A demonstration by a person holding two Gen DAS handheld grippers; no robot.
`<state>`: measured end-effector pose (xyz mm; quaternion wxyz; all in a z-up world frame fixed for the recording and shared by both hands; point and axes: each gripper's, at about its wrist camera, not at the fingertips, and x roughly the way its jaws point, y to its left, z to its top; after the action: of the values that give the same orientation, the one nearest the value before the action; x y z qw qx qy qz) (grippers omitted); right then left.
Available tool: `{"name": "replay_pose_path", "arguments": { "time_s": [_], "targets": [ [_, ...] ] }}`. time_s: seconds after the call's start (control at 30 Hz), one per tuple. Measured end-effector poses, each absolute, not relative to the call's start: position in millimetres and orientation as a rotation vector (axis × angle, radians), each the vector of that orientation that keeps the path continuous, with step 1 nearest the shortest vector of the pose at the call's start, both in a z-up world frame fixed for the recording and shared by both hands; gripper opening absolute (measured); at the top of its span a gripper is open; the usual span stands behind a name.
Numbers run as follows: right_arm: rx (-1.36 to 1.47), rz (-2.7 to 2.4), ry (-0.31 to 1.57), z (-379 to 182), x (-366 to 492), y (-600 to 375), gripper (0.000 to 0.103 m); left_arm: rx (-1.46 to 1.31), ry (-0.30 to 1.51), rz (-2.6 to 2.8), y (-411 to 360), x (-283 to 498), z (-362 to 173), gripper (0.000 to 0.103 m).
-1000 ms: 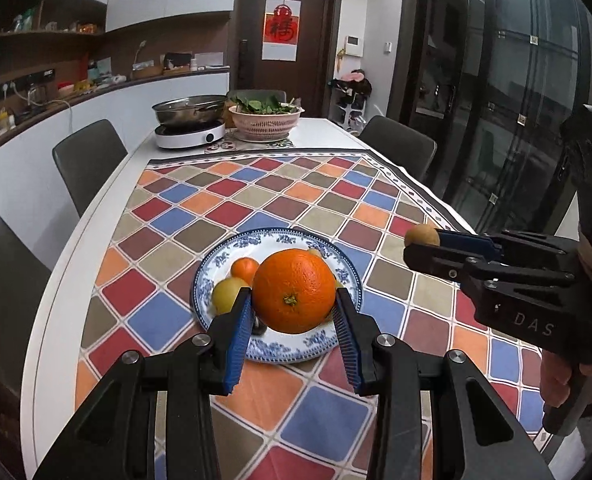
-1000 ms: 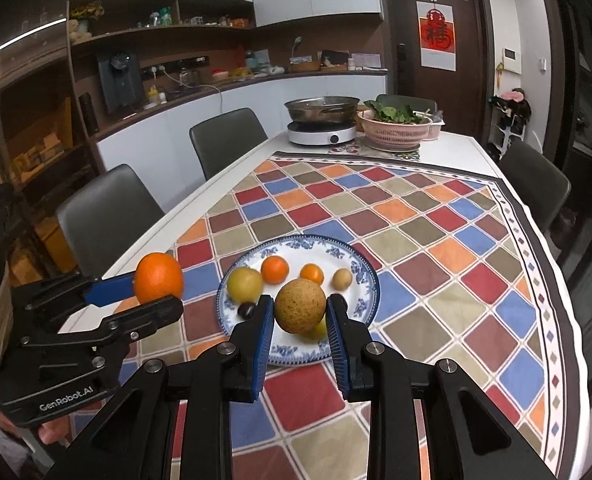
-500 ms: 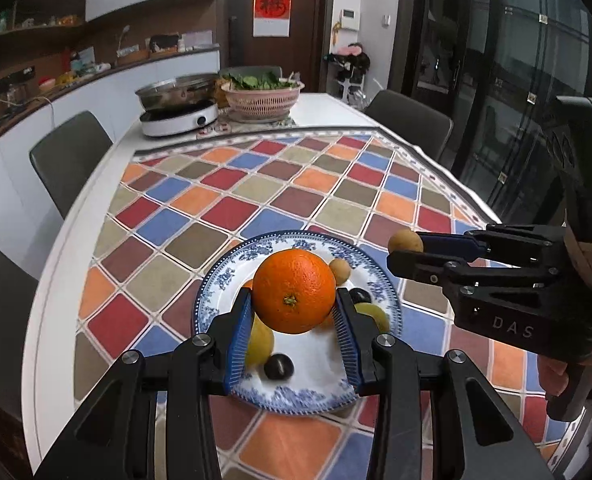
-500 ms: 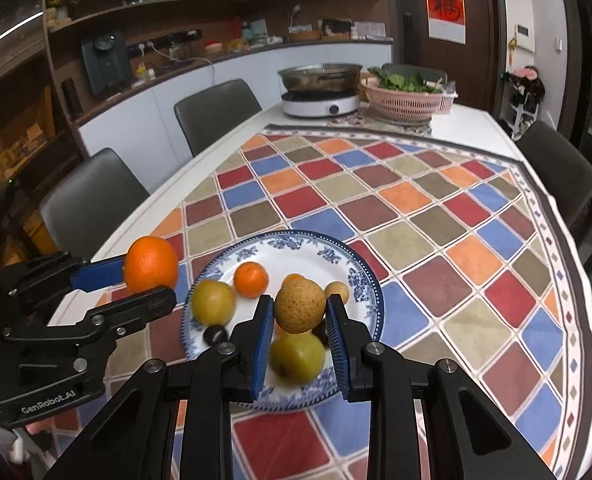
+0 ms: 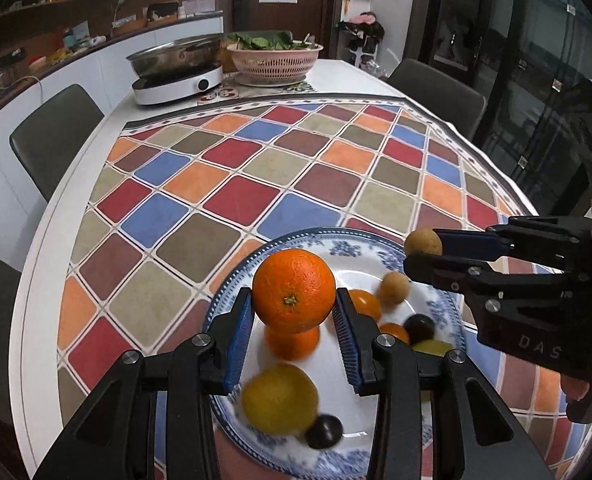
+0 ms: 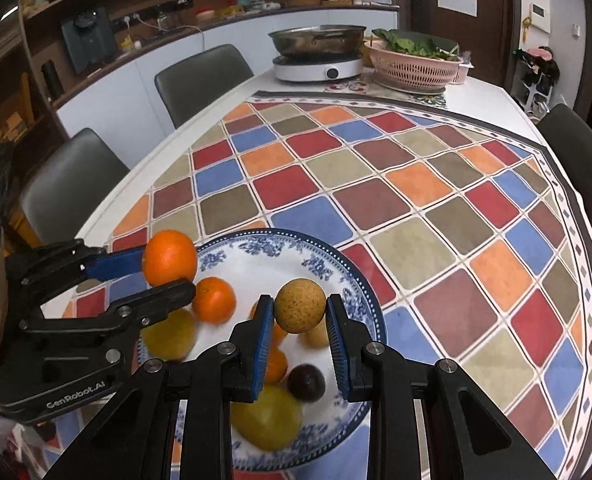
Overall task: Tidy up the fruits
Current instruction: 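Carry the orange and kiwi onto the white plate and open both tools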
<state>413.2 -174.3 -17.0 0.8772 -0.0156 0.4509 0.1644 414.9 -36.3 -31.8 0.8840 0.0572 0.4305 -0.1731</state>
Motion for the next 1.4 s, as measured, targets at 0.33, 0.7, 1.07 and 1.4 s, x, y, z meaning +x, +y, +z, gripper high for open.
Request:
{"name": "replay_pose_path", "arguments": {
  "time_s": [0.33, 0.7, 1.07, 1.4],
  "targets": [
    [-0.066, 0.353, 0.998, -37.5, 442.6, -165.6, 0.028, 0.148, 0.965, -0.373, -36.4, 444.5, -49.7, 0.04],
    [-0.077, 0.362, 1.033, -57.6, 452.6, -160.0, 0.028, 0.138, 1.024, -0.381, -36.2, 456.0, -70.1, 0.044],
    [-0.042, 0.337, 1.02, -53.2, 441.9, -170.3, 0.04, 0.12, 0.973, -0.326, -29.0, 432.1, -51.9, 0.053],
    [-0.003, 0.293, 0.89, -2.7, 383.6, -181.8, 0.05, 0.108, 0.83, -0.245, -27.6, 362.4, 6.0, 0.066]
  ]
}}
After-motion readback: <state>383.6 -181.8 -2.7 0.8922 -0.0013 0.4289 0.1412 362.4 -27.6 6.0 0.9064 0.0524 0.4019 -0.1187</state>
